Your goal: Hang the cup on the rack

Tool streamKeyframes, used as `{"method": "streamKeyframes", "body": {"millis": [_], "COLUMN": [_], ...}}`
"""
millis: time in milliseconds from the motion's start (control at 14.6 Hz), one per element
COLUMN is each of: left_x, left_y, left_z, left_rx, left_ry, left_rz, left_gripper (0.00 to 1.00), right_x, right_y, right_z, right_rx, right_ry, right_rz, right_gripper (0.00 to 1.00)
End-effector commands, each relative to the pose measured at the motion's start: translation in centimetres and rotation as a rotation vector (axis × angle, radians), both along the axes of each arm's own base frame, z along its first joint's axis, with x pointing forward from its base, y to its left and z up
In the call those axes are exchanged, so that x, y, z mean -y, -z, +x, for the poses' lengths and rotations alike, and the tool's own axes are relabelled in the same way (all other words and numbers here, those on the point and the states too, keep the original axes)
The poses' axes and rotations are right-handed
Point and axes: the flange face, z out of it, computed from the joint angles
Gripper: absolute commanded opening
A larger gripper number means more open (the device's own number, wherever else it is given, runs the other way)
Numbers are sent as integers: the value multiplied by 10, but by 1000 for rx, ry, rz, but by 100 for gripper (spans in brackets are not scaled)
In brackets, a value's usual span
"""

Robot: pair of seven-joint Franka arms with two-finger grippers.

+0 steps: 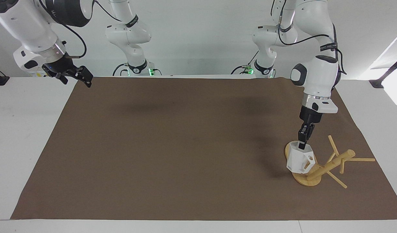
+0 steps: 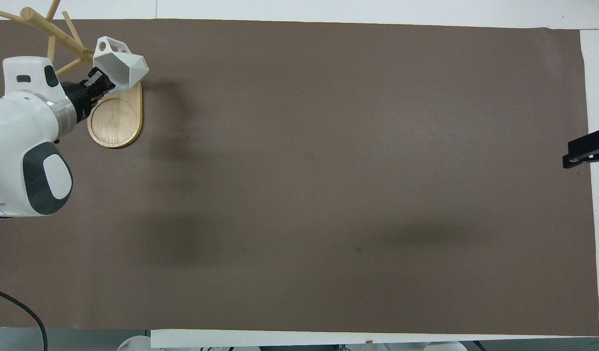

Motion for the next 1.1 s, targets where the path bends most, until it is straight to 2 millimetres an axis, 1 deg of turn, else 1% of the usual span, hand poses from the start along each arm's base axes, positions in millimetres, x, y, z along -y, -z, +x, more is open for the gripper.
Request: {"method": "streamKeyframes", "body": {"millis": [0, 206, 343, 412, 481, 549, 687, 755, 824, 893, 961, 1030], "left_x": [-16, -19, -23, -24, -28, -39, -40, -40, -41, -41, -40, -40], "left_y": [-3, -1, 7, 3, 1, 0, -5, -3, -4, -10, -20, -31], "left_z": [8, 8, 10, 13, 15, 18, 20, 21, 22, 25, 30, 34], "left_rx": [13, 0, -15, -9, -9, -31, -46, -49, -55, -68, -96, -135], "left_ry": [-22, -30, -48, -55, -67, -88, -86, -88, -88, -84, -75, -57], "left_rz": [-6, -11, -25, -33, -41, -50, -52, -51, -51, -53, -53, -50], "left_gripper": [0, 0, 0, 0, 0, 0, 13, 18, 20, 24, 30, 39], "right_x": [-3, -3, -3, -3, -3, -3, -3, -3, -3, -3, -3, -3], "right_y": [0, 0, 0, 0, 0, 0, 0, 0, 0, 0, 0, 0], "right_z": [-5, -5, -5, -5, -5, -5, -5, -5, -5, -5, -5, -5], "right_rx": [3, 3, 3, 3, 3, 3, 3, 3, 3, 3, 3, 3], "right_ry": [2, 4, 4, 4, 4, 4, 4, 4, 4, 4, 4, 4], "right_rz": [-9, -9, -9, -9, -9, -9, -9, -9, -9, -9, -9, -9], "right_gripper": [100, 100, 100, 100, 100, 100, 100, 100, 100, 100, 100, 100]}}
